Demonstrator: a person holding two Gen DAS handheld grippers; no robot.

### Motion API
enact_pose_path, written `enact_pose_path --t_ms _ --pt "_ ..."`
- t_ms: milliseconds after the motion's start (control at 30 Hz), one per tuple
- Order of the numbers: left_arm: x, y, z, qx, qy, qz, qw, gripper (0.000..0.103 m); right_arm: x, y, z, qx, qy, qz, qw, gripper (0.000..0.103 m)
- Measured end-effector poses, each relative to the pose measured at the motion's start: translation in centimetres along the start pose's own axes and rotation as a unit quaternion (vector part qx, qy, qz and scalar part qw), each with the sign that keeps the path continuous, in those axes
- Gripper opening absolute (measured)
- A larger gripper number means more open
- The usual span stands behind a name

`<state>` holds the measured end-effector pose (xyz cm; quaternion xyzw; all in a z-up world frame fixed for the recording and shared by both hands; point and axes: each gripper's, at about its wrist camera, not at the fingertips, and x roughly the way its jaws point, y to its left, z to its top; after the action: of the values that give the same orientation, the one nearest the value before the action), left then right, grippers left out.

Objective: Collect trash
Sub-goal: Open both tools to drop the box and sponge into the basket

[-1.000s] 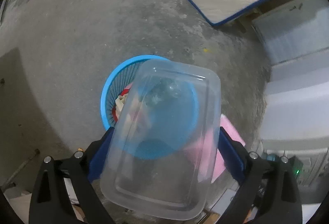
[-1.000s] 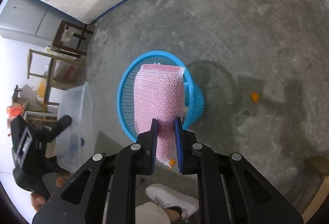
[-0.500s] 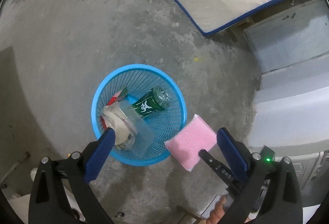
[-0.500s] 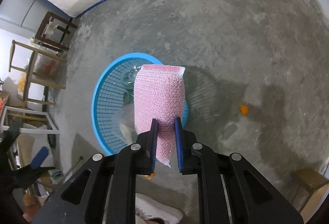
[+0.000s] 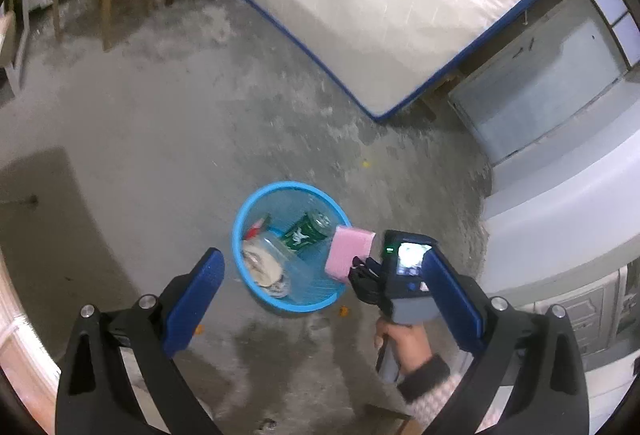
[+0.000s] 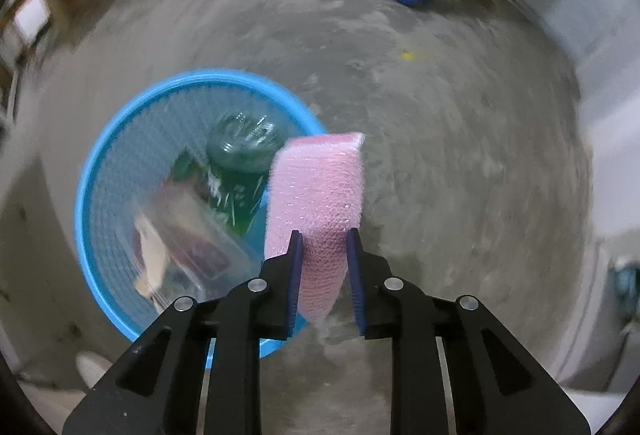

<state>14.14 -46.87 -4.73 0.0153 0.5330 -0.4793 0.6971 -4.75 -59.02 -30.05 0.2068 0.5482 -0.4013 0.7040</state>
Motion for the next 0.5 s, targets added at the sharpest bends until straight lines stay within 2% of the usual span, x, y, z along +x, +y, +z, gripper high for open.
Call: enact_pose_path --t_ms 133,233,467,500 --pt "-4.8 2.3 -1.6 -0.01 -0.024 0.008 0.9996 0.097 -0.6 -0.9 -1.0 0.029 0.004 0.032 0.999 0.032" --pt "-8.2 4.1 -2.9 -0.023 -0.049 0.013 0.9985 0.097 -1.1 -2.4 -1.5 0.069 0.01 0.072 0.995 0.032" --pt "-16.0 7.4 -6.9 -0.024 -0.117 0.04 0.9921 0.097 -2.5 -4.1 -1.8 0.131 0.017 0.107 0.985 0.032" --pt "-16.7 7.8 -7.4 -0.025 -0.126 0.045 0.9907 0.097 -3.4 -3.4 -1.7 0.135 0.014 0.112 0.984 0.032"
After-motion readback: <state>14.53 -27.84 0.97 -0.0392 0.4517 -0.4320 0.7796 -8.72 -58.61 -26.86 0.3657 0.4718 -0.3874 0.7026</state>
